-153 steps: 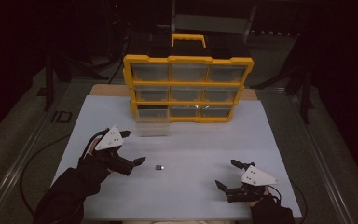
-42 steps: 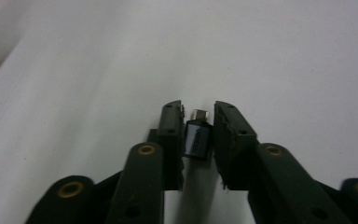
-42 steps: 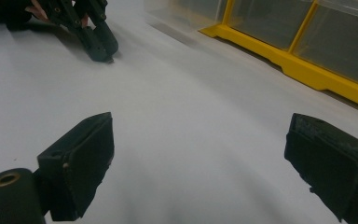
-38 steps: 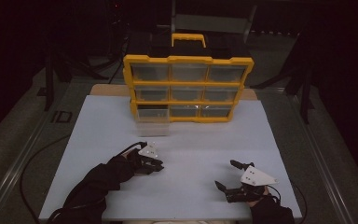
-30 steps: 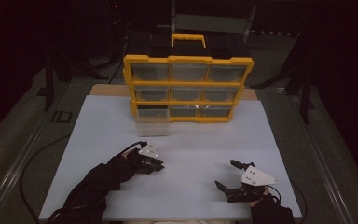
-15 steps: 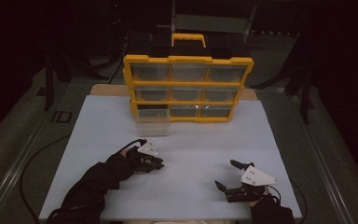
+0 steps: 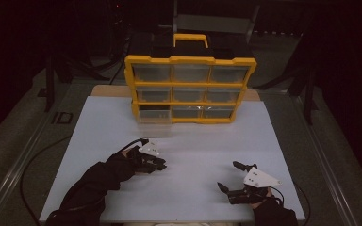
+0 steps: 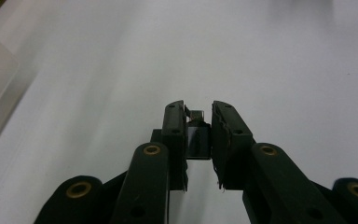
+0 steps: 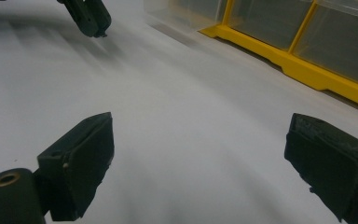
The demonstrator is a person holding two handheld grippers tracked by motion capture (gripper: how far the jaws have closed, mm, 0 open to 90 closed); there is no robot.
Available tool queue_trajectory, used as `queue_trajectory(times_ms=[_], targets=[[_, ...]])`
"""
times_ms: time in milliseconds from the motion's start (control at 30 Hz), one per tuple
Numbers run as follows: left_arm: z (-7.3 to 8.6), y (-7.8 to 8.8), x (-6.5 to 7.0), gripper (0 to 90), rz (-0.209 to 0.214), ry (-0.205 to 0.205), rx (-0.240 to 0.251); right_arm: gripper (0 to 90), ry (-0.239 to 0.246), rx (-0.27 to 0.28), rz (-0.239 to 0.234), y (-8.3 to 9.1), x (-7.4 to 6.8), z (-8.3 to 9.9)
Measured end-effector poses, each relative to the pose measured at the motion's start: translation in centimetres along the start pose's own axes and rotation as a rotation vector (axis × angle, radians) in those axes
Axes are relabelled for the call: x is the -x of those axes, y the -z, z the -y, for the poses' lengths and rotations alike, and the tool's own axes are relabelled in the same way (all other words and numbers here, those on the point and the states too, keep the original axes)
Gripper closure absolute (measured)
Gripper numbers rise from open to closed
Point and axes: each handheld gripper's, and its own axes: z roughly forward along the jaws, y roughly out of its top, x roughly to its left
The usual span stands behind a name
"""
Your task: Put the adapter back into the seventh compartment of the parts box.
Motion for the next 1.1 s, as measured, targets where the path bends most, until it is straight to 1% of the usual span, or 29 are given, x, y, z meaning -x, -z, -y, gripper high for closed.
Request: queue_trajectory(times_ms=[200, 300, 467, 600, 667, 900, 967, 1100], targets=[[-0.4, 0.6, -0.1, 76.4, 0.005, -0.001, 0.019, 8.2, -0.002, 0.0, 0.0, 0.0, 0.0, 0.0], [-0.6, 1.0, -0.2, 76.4, -0.002, -0.007, 0.02, 8.2, 0.0, 0.0, 0.001, 0.0, 0.0, 0.0], [-1.0, 1.7, -0.4, 76.4, -0.001, -0.004, 0.033, 8.2, 0.001, 0.0, 0.0, 0.0, 0.0, 0.0], [-1.3, 2.1, -0.5, 76.4, -0.014, 0.0, 0.041, 8.3, -0.001, -0.001, 0.001, 0.0, 0.0, 0.0], [-1.5, 2.3, -0.6, 76.4, -0.013, 0.003, 0.047, 8.2, 0.001, 0.0, 0.0, 0.0, 0.0, 0.0], [-2.3, 3.0, -0.9, 76.4, -0.028, 0.0, 0.05, 8.2, -0.001, 0.0, 0.0, 0.0, 0.0, 0.0], [-2.5, 3.2, -1.0, 76.4, -0.022, -0.001, 0.058, 8.2, 0.001, 0.0, 0.0, 0.0, 0.0, 0.0], [-2.9, 3.6, -1.2, 76.4, -0.027, 0.002, 0.069, 8.2, 0.001, 0.0, 0.0, 0.0, 0.0, 0.0]])
